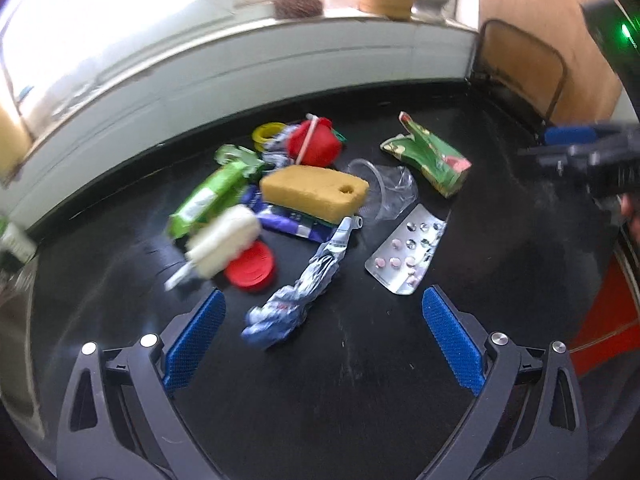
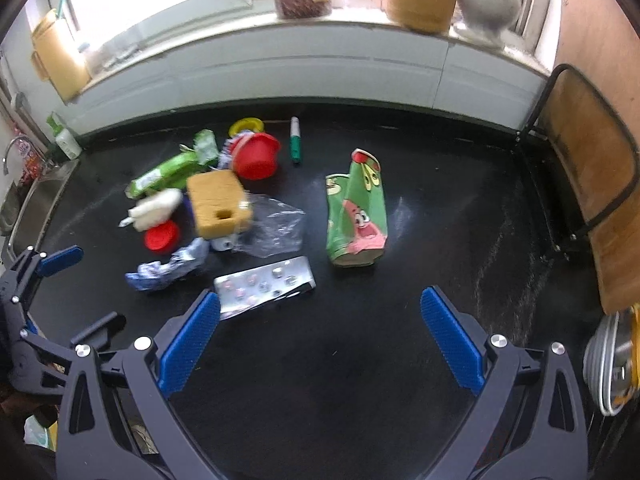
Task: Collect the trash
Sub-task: 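Grasp the foil wrapper with the left tool while the right tool grasps the green paper cup, then carry both items to the floor bin and open both tools to drop them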
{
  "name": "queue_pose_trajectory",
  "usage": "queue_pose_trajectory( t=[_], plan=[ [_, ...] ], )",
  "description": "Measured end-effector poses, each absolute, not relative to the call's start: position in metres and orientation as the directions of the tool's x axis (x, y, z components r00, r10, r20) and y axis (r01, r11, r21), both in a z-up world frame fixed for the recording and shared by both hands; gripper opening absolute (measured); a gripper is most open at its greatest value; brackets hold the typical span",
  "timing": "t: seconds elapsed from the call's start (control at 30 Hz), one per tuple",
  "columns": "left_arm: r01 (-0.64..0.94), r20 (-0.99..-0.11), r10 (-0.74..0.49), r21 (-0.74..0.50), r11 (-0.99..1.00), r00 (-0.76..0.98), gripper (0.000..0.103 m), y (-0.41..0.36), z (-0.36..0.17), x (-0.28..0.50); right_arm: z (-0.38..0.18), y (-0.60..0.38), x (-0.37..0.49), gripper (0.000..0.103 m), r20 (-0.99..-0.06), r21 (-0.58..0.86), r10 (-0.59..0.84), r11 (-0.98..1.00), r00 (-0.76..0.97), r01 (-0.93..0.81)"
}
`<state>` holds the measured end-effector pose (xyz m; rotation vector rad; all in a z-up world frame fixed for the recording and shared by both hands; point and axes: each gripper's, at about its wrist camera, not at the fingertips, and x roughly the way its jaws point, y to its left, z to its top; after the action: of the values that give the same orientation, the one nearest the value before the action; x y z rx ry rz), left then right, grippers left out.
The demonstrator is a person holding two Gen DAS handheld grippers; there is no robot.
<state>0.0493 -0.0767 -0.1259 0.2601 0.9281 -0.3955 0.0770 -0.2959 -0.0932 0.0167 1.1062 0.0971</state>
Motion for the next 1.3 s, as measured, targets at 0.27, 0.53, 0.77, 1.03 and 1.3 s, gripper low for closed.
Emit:
queue_pose_trajectory(
  t=[0.27,0.53,0.77,1.03,1.3],
  plan=[
    [0.481,-0.876,-0.188,0.056,0.875,0.445,0.086,-0.078,-0.201,0.090,-0.142,-0.316,0.127,0.097,-0.925,0.069,0.095,0.994,0.368,-0.083],
    [0.493,-0.888,-0.200,0.034,0.869,0.415,0.077,-0.078,-0.221,0.105,-0.193,-0.328,0.176,0.097,-0.954,0.082,0.097,0.994,0.282,-0.065],
    [0.491,-0.896,-0.181,0.046,0.870,0.406,0.031,-0.092,-0.215,0.111,-0.212,-0.326,0.195,0.056,-0.968,0.125,0.139,0.989,0.210,-0.080],
    [0.443,-0.905,-0.167,0.027,0.896,0.392,0.019,-0.096,-0.208,0.111,-0.195,-0.321,0.180,0.053,-0.958,0.109,0.130,0.990,0.255,-0.094],
    [0.410,-0.881,-0.191,0.005,0.912,0.434,0.019,-0.082,-0.166,0.080,-0.156,-0.324,0.140,0.053,-0.937,0.084,0.110,0.992,0.332,-0.092]
  ],
)
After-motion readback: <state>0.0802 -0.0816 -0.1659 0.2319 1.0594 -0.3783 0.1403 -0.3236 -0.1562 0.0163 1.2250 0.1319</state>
